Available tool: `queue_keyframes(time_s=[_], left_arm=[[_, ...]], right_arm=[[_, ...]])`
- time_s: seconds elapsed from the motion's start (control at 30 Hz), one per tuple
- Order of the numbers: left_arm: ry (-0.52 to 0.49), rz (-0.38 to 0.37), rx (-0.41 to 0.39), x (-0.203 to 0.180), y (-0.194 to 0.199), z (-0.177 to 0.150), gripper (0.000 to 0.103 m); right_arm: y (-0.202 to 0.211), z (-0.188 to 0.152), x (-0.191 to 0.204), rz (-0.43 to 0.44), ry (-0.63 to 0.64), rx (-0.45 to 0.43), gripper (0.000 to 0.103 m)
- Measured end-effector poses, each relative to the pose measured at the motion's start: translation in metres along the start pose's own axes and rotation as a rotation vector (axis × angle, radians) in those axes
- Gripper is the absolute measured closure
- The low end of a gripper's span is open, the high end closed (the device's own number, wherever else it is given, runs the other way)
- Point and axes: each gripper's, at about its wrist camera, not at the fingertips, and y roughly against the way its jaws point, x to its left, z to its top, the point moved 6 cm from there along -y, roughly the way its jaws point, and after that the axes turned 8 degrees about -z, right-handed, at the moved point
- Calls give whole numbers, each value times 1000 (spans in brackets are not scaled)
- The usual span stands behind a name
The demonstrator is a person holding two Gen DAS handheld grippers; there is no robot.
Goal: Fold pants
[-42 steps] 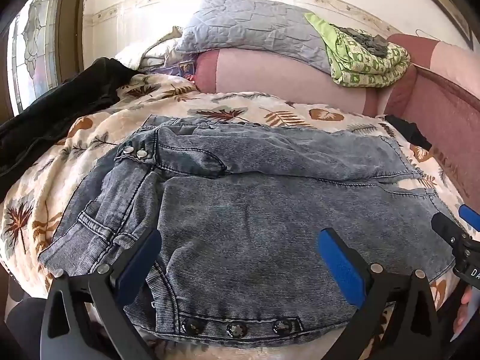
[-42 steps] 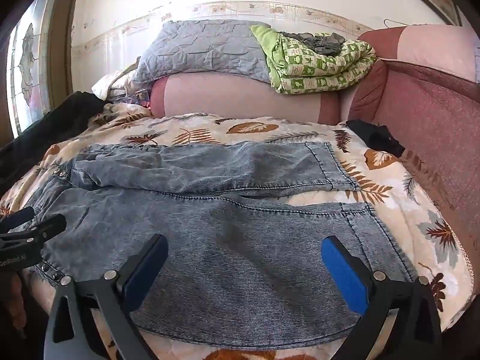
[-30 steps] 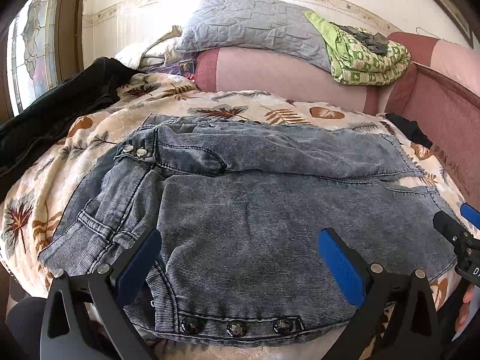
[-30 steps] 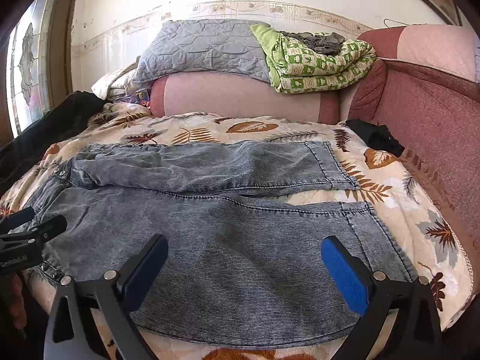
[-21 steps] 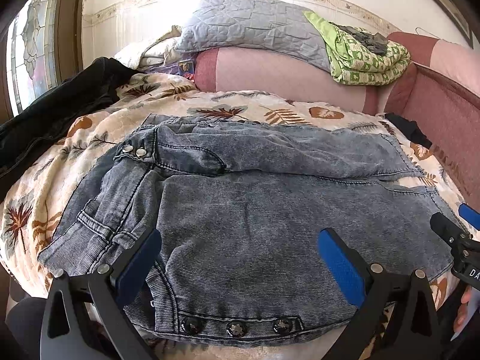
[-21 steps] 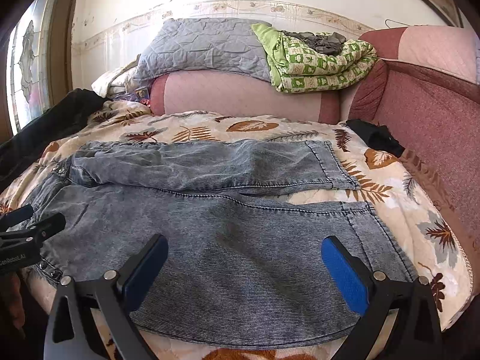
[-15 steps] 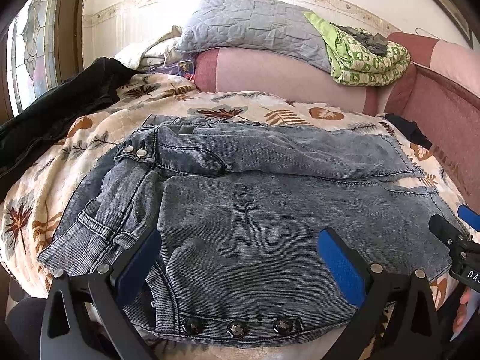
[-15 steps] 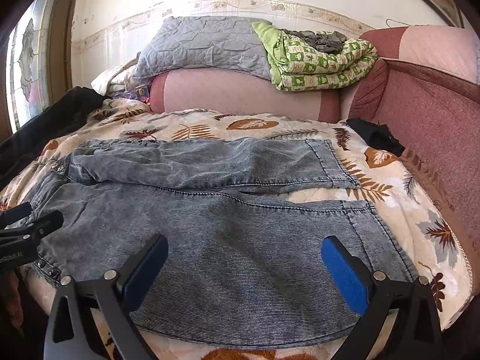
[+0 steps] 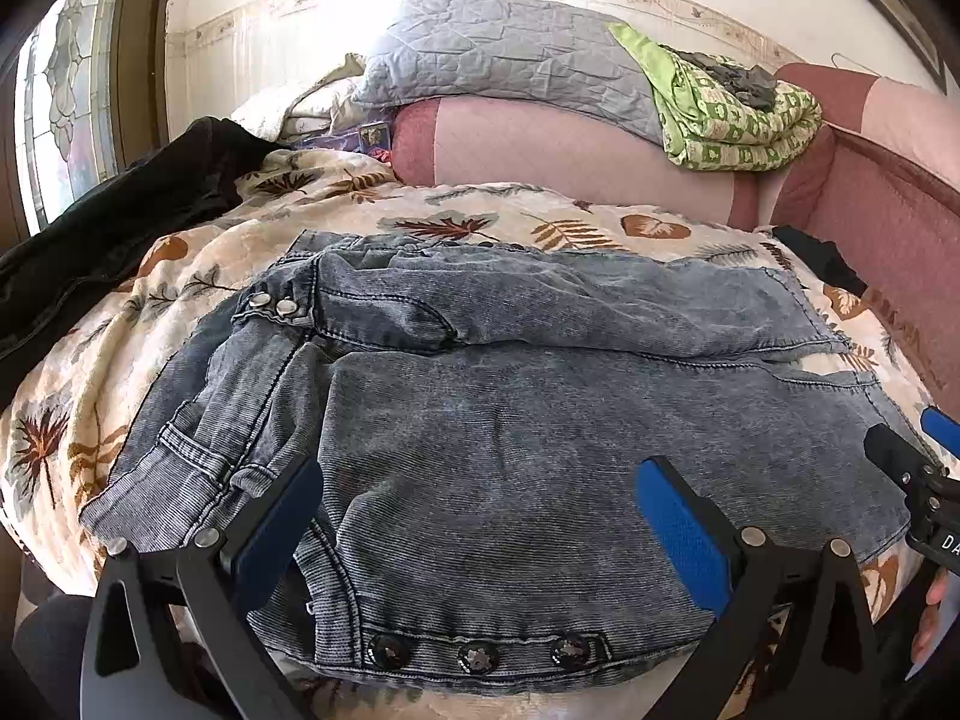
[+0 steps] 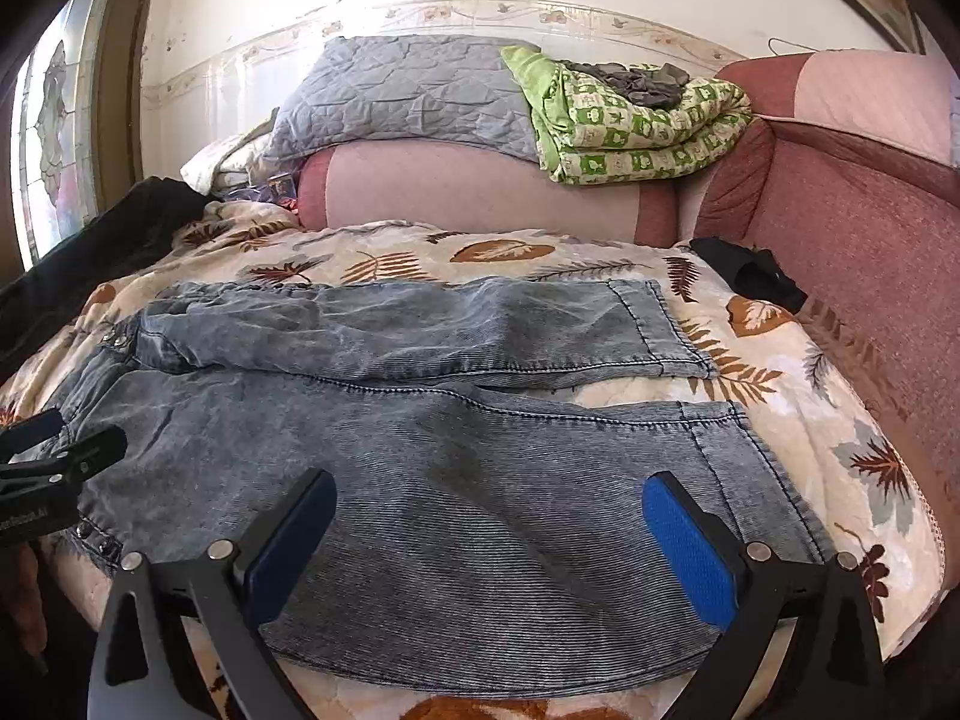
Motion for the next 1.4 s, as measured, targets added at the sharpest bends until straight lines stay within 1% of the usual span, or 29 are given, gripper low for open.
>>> queue_keyframes(time_s=[0.2, 0.27, 0.57, 0.97, 1.27, 1.3, 1.4], left_arm=[[1, -1, -3, 0, 1, 0, 0], [3, -3, -4, 1, 1, 0, 0], [0, 8, 2, 1, -1, -2, 0], [16, 12, -2, 5, 1, -2, 0], [23, 10, -2, 8, 2, -1, 0], [24, 8, 1, 9, 2, -1, 0], [37, 8, -3, 15, 8, 0, 0]], right_arm=[[3, 1, -2, -11, 9, -16, 0], [3, 0, -2, 2, -10, -1, 0], [6, 2, -4, 12, -28, -8, 0], [7, 0, -6, -2, -11, 16, 0], [4, 0, -7, -6, -11, 15, 0], [3, -1, -9, -3, -17, 19, 0], [1, -3, -23, 31, -72, 74, 0]])
